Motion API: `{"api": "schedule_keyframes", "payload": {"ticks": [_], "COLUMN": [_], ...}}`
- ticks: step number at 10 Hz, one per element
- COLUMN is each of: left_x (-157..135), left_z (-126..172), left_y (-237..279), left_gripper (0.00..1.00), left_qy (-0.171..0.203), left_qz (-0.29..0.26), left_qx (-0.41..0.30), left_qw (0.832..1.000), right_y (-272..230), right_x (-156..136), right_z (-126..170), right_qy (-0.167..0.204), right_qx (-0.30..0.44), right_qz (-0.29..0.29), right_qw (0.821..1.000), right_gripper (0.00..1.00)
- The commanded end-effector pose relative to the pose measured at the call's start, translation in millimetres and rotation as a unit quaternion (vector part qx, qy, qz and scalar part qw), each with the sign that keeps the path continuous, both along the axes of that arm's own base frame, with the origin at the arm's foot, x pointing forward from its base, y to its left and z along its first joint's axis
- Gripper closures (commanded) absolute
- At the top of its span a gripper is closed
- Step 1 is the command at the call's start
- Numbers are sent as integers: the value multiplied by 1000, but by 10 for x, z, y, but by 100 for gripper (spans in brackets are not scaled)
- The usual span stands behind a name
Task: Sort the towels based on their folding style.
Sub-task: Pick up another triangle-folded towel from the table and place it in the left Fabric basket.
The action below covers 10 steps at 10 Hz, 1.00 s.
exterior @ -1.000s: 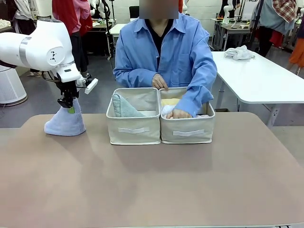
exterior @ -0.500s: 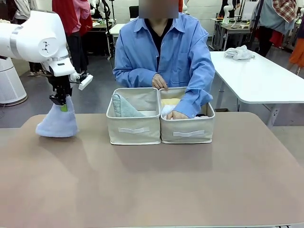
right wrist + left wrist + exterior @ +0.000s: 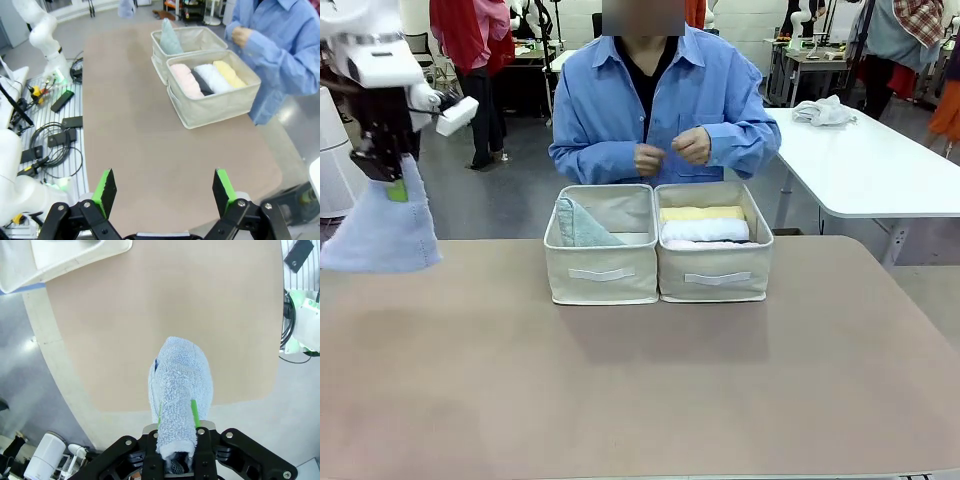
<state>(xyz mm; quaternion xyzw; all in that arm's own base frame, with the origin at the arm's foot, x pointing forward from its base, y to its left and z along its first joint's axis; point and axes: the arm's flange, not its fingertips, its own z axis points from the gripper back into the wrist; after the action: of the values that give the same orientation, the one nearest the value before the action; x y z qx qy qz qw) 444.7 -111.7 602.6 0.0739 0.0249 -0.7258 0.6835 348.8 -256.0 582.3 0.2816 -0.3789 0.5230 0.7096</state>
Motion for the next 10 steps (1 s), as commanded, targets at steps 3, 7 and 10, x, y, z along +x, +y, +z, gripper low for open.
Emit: {"api": "schedule_keyframes", "payload": {"ticks": [3,7,10], "left_x": [-60,-21,1], "left_z": [56,-8,732], "left_y": [12,68,-731], "left_gripper": [100,83,83], "left_qy": [-6,0,-143], "left_qz": [0,-5,-58], "left_qx": [-4,-19,39], "left_qw": [1000,1000,987], "right_y": [-21,-21,-21], "right_x": [2,2,2], "right_z": [9,9,9], "right_qy": [-5,-5,-5], "right_qx": [4,4,4], "right_qz": [6,6,6], "right_qw": [1000,1000,1000], "right_gripper": [0,0,0]}}
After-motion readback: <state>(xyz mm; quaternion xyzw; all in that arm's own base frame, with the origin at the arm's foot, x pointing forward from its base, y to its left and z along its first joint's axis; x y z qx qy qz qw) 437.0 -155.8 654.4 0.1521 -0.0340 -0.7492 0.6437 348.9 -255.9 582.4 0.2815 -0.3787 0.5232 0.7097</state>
